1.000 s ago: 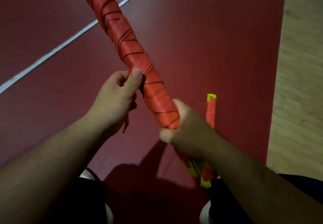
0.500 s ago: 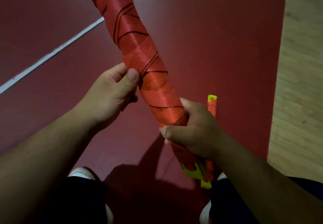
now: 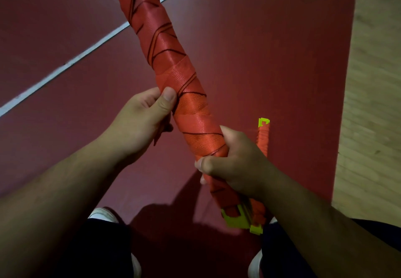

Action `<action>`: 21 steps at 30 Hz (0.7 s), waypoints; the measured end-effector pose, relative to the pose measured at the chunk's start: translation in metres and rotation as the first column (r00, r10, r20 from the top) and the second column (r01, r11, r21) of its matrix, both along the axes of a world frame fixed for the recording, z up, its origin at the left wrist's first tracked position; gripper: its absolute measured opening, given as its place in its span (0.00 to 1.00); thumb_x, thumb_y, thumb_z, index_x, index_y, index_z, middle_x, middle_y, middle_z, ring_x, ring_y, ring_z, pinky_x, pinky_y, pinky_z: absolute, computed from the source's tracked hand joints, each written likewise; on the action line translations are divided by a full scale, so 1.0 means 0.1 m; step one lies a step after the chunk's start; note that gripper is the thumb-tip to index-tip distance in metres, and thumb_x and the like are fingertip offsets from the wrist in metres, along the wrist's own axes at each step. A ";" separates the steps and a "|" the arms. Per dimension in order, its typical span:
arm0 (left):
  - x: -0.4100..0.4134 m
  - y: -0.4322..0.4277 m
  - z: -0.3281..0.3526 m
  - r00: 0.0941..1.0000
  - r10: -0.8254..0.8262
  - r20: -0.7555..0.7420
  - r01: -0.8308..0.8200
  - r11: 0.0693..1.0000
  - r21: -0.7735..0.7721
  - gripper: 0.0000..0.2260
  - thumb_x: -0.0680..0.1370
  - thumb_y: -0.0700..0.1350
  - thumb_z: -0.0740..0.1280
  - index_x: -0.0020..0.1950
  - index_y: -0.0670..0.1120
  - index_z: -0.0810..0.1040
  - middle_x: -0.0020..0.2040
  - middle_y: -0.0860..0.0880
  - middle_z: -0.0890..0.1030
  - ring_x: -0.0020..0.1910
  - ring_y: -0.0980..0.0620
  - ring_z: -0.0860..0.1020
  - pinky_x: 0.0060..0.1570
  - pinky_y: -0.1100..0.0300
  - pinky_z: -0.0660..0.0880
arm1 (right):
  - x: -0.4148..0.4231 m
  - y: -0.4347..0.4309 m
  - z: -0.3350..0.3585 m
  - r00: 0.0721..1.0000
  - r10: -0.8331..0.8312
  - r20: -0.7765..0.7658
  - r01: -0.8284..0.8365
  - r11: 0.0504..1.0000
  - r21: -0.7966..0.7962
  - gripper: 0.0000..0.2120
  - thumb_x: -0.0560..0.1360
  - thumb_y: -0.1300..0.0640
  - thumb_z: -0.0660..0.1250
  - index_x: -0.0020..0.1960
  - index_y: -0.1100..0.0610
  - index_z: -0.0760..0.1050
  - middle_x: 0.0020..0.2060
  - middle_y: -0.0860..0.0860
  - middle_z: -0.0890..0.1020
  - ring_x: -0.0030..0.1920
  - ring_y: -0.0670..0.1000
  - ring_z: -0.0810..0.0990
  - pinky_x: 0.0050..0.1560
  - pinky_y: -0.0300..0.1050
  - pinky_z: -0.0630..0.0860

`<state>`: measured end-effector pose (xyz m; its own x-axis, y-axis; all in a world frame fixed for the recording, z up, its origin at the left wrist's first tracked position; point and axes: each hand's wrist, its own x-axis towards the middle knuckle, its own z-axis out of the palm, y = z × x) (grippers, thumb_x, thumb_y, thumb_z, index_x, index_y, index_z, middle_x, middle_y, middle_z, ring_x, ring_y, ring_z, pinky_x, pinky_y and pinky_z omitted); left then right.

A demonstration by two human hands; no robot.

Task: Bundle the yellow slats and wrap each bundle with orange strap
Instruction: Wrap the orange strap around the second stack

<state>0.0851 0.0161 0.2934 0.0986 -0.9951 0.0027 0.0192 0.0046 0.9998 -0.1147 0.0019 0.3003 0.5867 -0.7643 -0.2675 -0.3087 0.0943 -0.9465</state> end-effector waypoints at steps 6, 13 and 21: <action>-0.02 0.04 -0.12 0.997 0.007 -0.083 0.006 0.988 0.154 0.44 0.69 0.72 0.69 0.57 0.29 0.73 0.50 0.23 0.75 0.49 0.37 0.74 0.58 0.23 0.68 | 0.04 0.06 -0.11 0.999 -0.003 -0.049 0.006 0.998 0.067 0.18 0.59 0.52 0.72 0.46 0.58 0.76 0.43 0.66 0.81 0.41 0.70 0.80 0.40 0.67 0.80; -0.08 -0.02 0.05 0.999 0.004 0.054 -0.008 0.998 0.069 0.45 0.69 0.75 0.65 0.59 0.31 0.74 0.49 0.24 0.76 0.35 0.33 0.71 0.37 0.38 0.69 | -0.07 0.00 0.05 0.986 0.086 0.146 -0.126 0.949 0.290 0.18 0.65 0.62 0.70 0.53 0.65 0.72 0.41 0.65 0.79 0.35 0.57 0.80 0.32 0.44 0.79; -0.34 0.02 0.01 0.954 0.252 0.159 -0.244 0.967 -0.072 0.14 0.77 0.56 0.68 0.45 0.46 0.79 0.32 0.57 0.78 0.30 0.61 0.74 0.32 0.67 0.70 | 0.05 0.06 -0.12 0.972 -0.140 -0.189 0.121 0.986 -0.112 0.23 0.61 0.47 0.81 0.51 0.44 0.74 0.35 0.41 0.80 0.32 0.38 0.77 0.34 0.33 0.73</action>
